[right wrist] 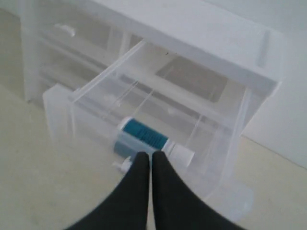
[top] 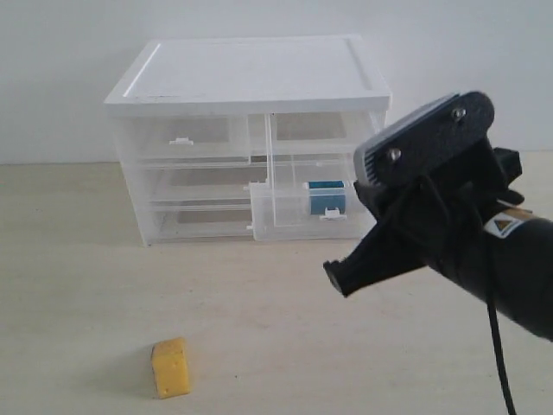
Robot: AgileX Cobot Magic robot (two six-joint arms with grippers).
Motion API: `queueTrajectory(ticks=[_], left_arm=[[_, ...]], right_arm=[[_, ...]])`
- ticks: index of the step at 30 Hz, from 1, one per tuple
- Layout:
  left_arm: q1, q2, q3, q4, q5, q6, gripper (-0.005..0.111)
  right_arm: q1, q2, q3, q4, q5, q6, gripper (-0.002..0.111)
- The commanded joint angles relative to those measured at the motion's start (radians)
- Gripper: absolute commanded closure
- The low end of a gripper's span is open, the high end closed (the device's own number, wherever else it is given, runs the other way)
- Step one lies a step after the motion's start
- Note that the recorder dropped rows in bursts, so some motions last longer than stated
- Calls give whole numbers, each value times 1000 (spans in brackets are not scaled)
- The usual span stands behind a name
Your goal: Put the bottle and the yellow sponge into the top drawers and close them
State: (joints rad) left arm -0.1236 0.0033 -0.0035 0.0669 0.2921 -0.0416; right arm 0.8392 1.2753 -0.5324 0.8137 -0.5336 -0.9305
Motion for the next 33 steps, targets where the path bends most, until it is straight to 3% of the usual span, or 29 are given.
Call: queueTrajectory(ticks=[1,5,15,33], left_arm=[[-5,-3,4,-7,1,-6,103],[-5,-3,4,-7,1,-6,103],[-5,-3,4,-7,1,-6,103],[-5,-3,4,-7,1,-6,103]], right_arm=[[18,-8,53,-45,38,-5,108],[18,-6,55,-37,97,56,108],[18,121,45,-54,-36,184,108],[-8,369,-169,-61,-122,155,108]])
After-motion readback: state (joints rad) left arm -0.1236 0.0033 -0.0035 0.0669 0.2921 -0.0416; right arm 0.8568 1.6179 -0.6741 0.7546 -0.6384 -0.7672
